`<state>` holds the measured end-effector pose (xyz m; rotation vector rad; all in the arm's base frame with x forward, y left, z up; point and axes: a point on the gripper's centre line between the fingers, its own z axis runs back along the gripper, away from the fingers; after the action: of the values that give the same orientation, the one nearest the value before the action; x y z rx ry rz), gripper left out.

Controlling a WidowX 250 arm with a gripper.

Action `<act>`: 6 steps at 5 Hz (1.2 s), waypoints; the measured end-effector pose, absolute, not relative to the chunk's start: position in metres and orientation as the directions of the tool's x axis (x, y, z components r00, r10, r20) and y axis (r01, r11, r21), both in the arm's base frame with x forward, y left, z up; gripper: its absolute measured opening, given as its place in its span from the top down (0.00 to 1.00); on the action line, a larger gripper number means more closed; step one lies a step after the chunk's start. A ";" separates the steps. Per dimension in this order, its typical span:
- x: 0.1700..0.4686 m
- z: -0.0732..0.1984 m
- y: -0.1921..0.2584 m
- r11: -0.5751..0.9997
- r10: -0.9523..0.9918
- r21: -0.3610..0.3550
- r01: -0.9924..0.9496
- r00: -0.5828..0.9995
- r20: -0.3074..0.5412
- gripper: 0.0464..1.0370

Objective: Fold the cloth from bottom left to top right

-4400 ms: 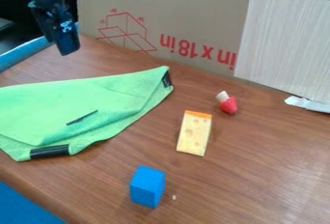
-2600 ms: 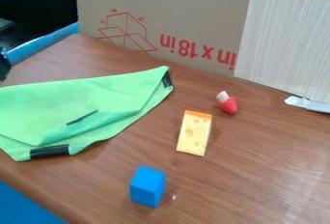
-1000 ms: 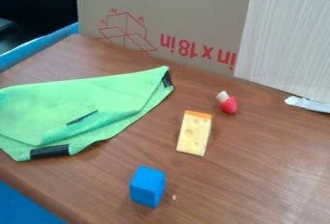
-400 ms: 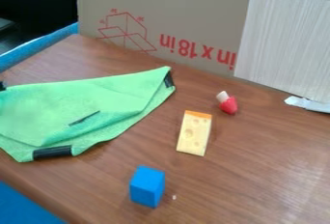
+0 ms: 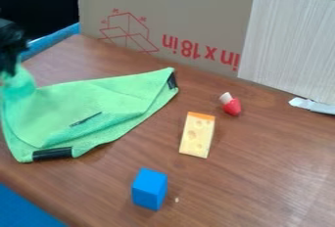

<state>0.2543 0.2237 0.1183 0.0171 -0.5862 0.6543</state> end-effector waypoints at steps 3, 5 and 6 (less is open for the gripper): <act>0.340 0.145 0.133 0.824 0.552 -0.196 -0.532 0.674 0.492 0.98; 0.374 0.133 0.084 0.811 0.568 -0.193 -0.553 0.664 0.486 0.98; 0.393 0.128 0.069 0.801 0.581 -0.202 -0.564 0.648 0.494 0.97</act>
<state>0.3928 0.0691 0.1284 -0.0313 -0.5722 0.6506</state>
